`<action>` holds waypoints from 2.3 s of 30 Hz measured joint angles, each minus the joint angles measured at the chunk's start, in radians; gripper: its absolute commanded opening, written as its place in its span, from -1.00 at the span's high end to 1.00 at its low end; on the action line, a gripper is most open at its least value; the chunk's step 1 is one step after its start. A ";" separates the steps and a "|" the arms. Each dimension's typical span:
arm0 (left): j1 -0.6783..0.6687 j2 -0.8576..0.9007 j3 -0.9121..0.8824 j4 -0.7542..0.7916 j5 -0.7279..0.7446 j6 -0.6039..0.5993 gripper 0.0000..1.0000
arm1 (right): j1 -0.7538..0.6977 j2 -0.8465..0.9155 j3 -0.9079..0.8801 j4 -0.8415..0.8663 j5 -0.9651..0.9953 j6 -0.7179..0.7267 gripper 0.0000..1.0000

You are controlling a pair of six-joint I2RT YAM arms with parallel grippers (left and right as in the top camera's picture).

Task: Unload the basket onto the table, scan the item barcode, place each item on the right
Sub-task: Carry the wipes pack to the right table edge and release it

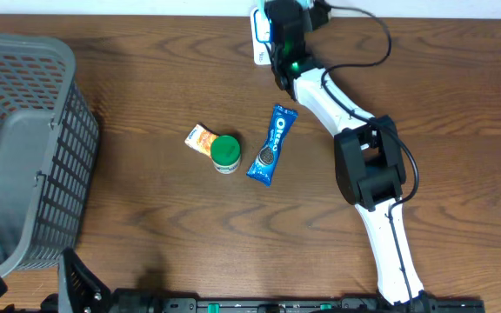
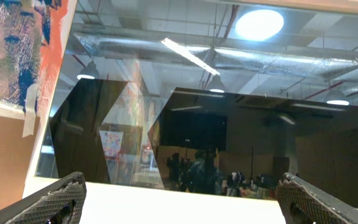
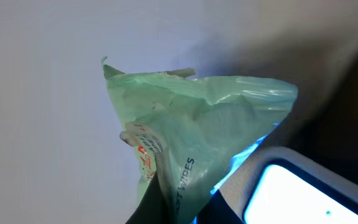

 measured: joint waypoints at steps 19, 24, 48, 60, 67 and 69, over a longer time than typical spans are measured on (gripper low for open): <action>0.000 0.000 -0.001 0.006 0.000 0.000 -0.96 | -0.150 -0.561 0.048 -1.321 0.522 -0.367 0.97; 0.000 0.000 -0.001 0.007 0.000 0.000 -0.96 | -0.364 -0.542 0.025 -1.497 0.559 -0.302 0.97; 0.000 0.000 -0.001 -0.013 0.000 0.000 -0.96 | -1.033 -0.508 -0.689 -0.753 0.284 -0.173 -0.99; 0.000 0.000 -0.001 -0.078 -0.037 0.015 -0.96 | -1.012 -0.640 -0.642 -0.707 0.129 -0.663 -0.98; 0.000 0.003 -0.043 -0.180 -0.193 0.030 -0.96 | -0.794 -0.962 -0.613 -0.784 -0.154 -0.760 -0.98; 0.000 0.003 -0.079 -0.177 -0.212 0.030 -0.96 | -0.702 -1.035 -0.606 -0.823 -0.228 -0.768 -0.99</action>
